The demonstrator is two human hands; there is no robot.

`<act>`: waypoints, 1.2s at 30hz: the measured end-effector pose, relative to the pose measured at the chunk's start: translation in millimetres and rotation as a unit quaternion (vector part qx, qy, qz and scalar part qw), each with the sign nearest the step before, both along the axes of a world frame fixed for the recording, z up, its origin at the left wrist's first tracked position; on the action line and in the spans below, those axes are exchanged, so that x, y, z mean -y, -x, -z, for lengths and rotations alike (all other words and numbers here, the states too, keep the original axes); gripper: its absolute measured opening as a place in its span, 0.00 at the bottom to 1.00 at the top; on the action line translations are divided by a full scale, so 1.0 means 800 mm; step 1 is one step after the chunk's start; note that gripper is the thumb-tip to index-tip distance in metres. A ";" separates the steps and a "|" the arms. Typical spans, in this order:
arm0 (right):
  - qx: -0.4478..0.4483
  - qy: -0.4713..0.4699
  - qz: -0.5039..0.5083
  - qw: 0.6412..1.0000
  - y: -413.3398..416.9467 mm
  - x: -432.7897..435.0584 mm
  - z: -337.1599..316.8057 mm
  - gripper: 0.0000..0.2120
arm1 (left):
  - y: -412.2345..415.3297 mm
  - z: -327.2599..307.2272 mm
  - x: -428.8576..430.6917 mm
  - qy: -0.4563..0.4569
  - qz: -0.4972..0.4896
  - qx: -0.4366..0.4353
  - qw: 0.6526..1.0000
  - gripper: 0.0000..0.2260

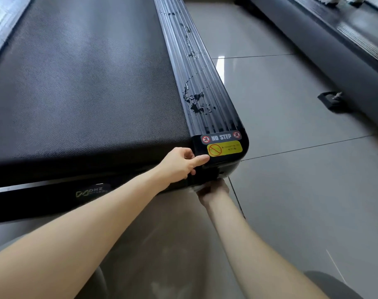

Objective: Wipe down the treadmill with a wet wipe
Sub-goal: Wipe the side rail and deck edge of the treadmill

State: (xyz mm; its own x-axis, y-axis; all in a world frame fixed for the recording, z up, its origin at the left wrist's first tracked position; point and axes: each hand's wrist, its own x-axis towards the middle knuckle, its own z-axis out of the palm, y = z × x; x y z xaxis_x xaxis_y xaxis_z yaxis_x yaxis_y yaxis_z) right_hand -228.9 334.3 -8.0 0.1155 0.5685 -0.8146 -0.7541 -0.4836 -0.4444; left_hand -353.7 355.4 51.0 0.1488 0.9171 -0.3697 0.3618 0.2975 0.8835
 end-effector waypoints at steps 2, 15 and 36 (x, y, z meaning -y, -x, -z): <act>-0.012 0.028 0.027 0.999 -0.016 -0.008 -0.035 0.20 | 0.001 -0.001 -0.001 0.008 0.001 0.002 1.000 0.19; 0.046 0.016 -0.054 0.997 0.028 0.009 -0.050 0.18 | 0.002 -0.015 -0.005 0.042 0.038 -0.007 0.998 0.13; 0.752 -0.347 -0.200 0.523 -0.032 0.015 -0.063 0.14 | 0.019 -0.028 -0.014 0.134 0.037 0.018 0.990 0.08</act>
